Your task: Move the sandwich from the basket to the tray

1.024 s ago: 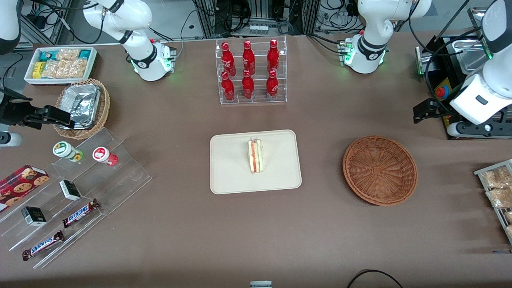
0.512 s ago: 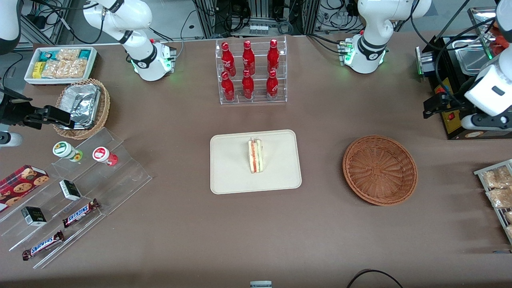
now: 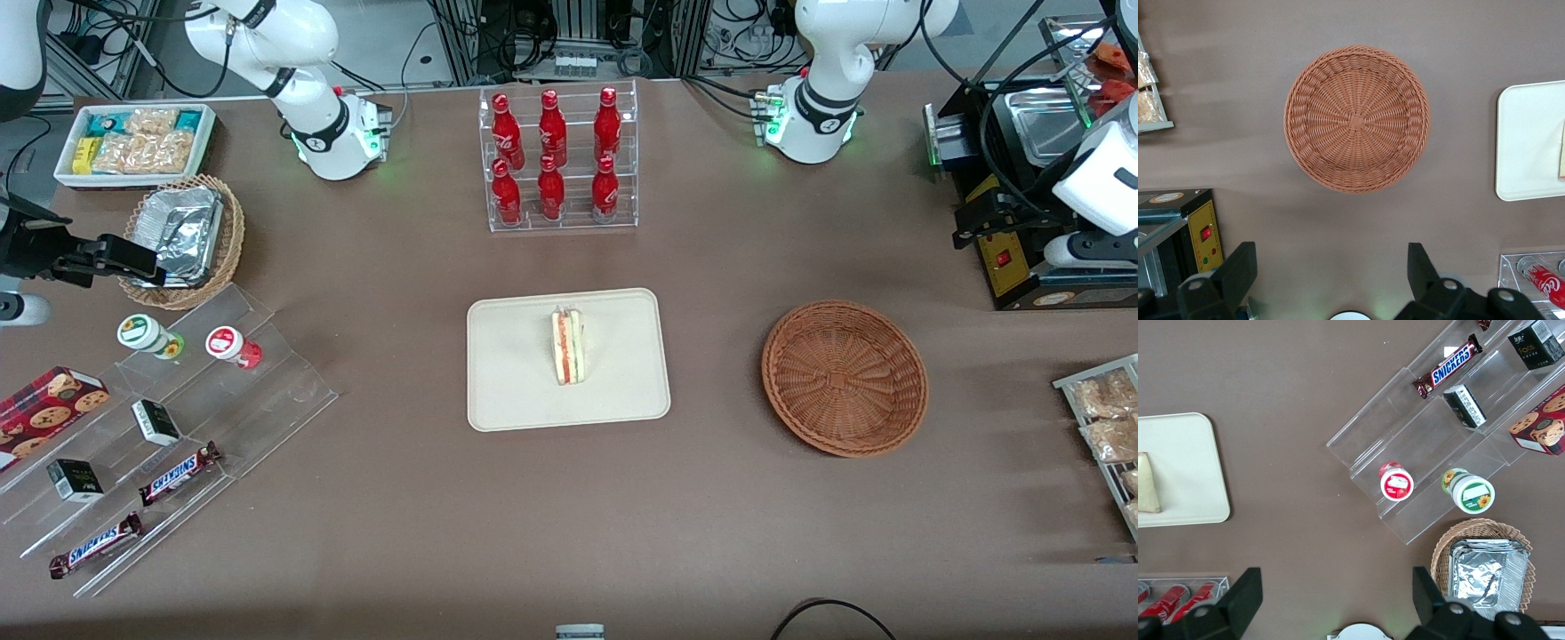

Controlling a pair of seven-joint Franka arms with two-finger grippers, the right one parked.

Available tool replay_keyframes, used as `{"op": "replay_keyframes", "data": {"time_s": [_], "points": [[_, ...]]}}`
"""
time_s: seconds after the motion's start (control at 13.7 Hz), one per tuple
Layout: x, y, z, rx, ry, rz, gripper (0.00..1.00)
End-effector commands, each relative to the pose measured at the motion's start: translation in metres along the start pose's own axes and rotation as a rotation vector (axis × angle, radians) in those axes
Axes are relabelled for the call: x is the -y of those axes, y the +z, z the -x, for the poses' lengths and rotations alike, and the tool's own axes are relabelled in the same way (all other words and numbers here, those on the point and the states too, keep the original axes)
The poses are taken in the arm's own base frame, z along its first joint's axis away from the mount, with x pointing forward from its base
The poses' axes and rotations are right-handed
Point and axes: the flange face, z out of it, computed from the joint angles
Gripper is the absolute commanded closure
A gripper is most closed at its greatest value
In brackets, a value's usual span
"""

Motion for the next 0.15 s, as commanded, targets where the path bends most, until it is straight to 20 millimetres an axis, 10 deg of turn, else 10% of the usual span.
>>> {"op": "replay_keyframes", "data": {"time_s": [0.0,0.07], "points": [[0.002,-0.0141,-0.0037,-0.031,0.01,-0.004,0.01],[0.0028,-0.016,-0.0034,-0.033,0.01,-0.004,0.01]]}}
